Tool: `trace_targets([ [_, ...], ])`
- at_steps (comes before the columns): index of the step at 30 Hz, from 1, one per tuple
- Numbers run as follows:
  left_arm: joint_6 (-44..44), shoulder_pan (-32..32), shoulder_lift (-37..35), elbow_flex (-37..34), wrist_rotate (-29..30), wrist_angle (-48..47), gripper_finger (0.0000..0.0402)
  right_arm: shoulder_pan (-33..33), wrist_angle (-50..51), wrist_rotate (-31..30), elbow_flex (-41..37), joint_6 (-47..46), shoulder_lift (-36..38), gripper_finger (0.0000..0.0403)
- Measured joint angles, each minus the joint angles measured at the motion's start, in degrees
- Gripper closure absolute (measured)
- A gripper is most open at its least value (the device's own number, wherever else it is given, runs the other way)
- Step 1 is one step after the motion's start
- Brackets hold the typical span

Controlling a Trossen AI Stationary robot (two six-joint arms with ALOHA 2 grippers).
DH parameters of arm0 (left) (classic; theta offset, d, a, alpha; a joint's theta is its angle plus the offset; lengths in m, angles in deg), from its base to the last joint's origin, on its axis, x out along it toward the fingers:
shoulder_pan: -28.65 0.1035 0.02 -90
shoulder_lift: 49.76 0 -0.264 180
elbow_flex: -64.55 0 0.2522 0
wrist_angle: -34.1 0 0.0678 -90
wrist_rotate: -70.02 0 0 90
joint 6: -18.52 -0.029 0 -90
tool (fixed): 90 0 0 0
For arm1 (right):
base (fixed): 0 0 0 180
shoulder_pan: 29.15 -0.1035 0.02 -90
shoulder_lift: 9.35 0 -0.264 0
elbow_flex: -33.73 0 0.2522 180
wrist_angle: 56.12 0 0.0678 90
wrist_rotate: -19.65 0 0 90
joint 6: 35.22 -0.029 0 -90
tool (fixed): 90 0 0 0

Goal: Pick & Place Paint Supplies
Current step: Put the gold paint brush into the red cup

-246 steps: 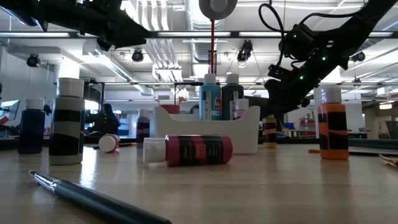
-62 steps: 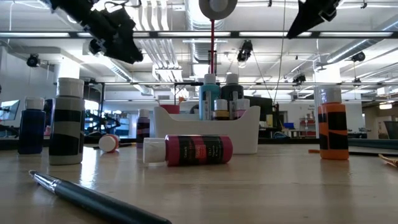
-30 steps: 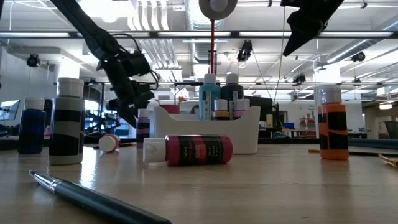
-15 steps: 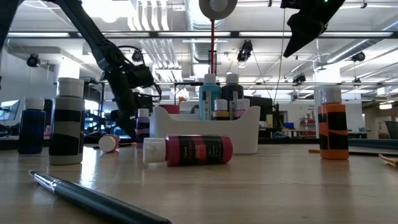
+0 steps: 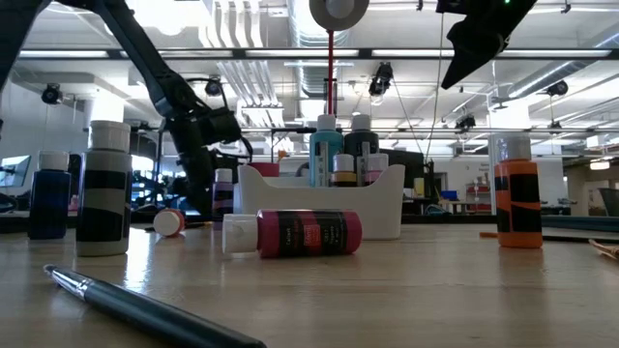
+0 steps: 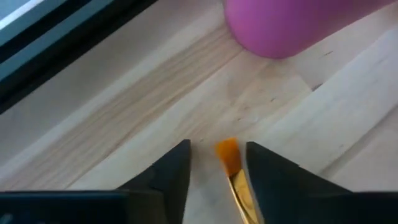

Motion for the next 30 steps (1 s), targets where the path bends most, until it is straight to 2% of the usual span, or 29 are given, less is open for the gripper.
trace_targets([
  [9, 0.02, -0.09, 0.02, 0.0, -1.18, 0.13, 0.0388, 0.0, 0.02, 0.01, 0.0, 0.02, 0.0, 0.0304],
  [16, -0.49, -0.09, -0.49, -0.01, -1.73, -1.03, 0.0397, 0.0, 0.07, 0.01, 0.0, 0.02, 0.0, 0.0293],
  [20, -0.95, -0.22, -3.45, -0.3, -2.56, -5.54, 0.0398, -0.02, 0.1, 0.01, 0.0, 0.09, 0.0, 0.0289],
  [26, -2.49, -0.11, -13.25, -0.04, -2.11, -10.01, 0.04, -0.04, 0.07, -0.13, 0.0, 0.44, 0.0, 0.0284],
  [30, -2.58, -0.14, -22.93, -0.04, -2.1, -9.71, 0.04, -0.04, 0.02, -0.74, 0.0, 0.44, 0.01, 0.0282],
])
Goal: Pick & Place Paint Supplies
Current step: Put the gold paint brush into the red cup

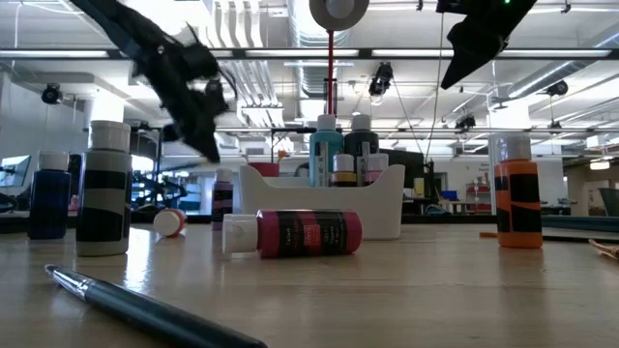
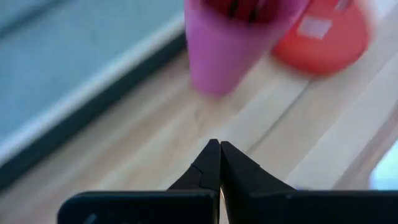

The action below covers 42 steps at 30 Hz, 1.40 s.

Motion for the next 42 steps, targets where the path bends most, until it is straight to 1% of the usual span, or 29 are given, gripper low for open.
trace_targets([
  [3, 0.02, -0.12, -7.1, 0.0, -0.17, 2.63, 0.04, 0.05, -0.05, -0.78, 0.0, 0.02, -0.01, 0.0284],
  [7, -0.04, -0.67, -15.15, 0.0, -3.66, 11.53, 0.0401, 0.04, -0.11, -0.82, 0.0, 0.02, -0.01, 0.0296],
  [10, -0.4, -1.19, -18.5, 0.0, -7.33, 20.33, 0.0401, 0.04, -0.15, -0.84, 0.0, 0.02, -0.01, 0.0309],
  [13, -1.38, -1.36, -19.3, 0.0, -9.25, 28.89, 0.0401, 0.04, -0.2, -0.93, 0.0, 0.02, -0.01, 0.0321],
  [17, -2.46, -1.58, -17.0, 0.0, -9.91, 38.17, 0.0401, 0.04, -0.26, -0.93, 0.0, 0.02, -0.01, 0.0333],
  [23, -6.95, -1.7, -9.59, 0.0, -11.04, 49.63, 0.0401, 0.04, -0.24, -0.95, 0.0, 0.02, -0.01, 0.0339],
  [27, -10.8, -1.69, -4.46, -0.02, -11.93, 56.09, 0.0401, 0.02, -0.13, -0.95, -0.1, 0.02, -0.01, 0.033],
  [32, -12.85, -1.69, 1.12, -0.04, -12.73, 65.13, 0.0401, 0.02, -0.11, -0.93, -0.72, 0.02, -0.01, 0.0311],
  [37, -14.07, -1.65, 5.26, -0.04, -12.95, 69.02, 0.0401, 0.0, -0.03, -0.84, -1.29, -0.2, 0.01, 0.0297],
  [42, -15.89, -1.57, 8.42, -0.04, -11.48, 70.78, 0.0401, 0.0, -0.03, -0.75, -1.36, -0.2, 0.01, 0.0287],
])
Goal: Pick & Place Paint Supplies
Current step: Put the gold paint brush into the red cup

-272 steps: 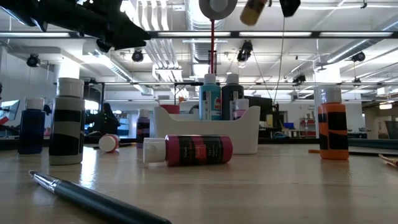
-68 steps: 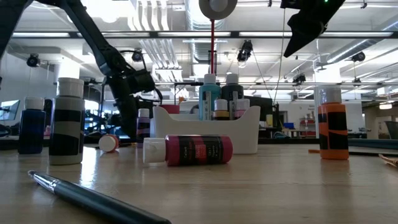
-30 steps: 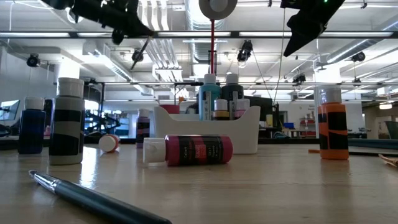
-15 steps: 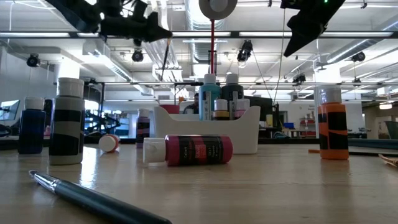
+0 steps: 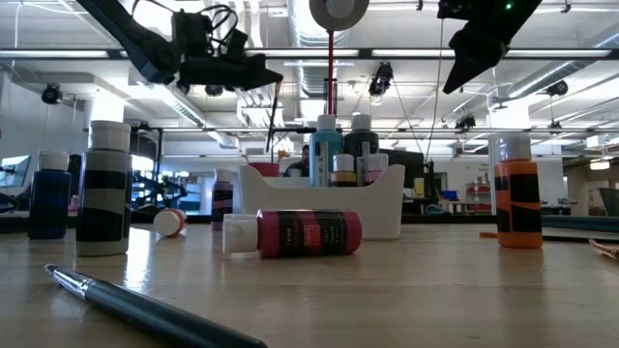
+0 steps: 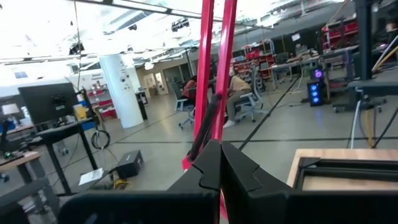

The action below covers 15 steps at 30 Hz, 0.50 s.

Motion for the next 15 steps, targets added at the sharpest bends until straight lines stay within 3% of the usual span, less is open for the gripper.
trace_targets([
  [10, -2.05, 0.24, 4.78, -1.33, 4.48, 2.39, 0.0401, 0.02, 0.13, 0.03, 0.0, 0.0, 0.0, 0.0271],
  [15, -2.47, 0.6, 5.58, -5.15, 6.83, 8.28, 0.0401, 0.04, 0.1, 0.07, -0.02, 0.0, 0.0, 0.0269],
])
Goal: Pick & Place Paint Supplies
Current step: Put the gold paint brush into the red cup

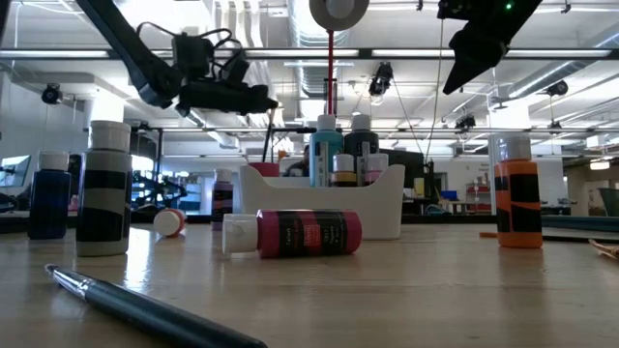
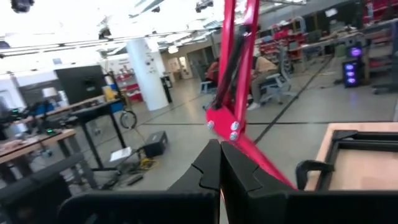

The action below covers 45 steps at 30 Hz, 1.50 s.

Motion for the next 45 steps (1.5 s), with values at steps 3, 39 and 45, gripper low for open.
trace_targets([
  [3, 0.3, 0.19, 0.26, -2.11, 0.64, 2.38, 0.0401, 0.0, -0.01, 0.0, 0.0, -0.01, 0.0, 0.0276],
  [39, 2.73, 0.17, 11.58, -5.74, 1.67, 12.47, 0.0383, 0.0, -0.26, 0.0, 0.0, 0.15, 0.0, 0.0299],
  [45, 2.8, 0.16, 10.2, -5.85, 1.67, 11.74, 0.0363, 0.0, -0.24, 0.02, 0.0, 0.04, 0.0, 0.0291],
])
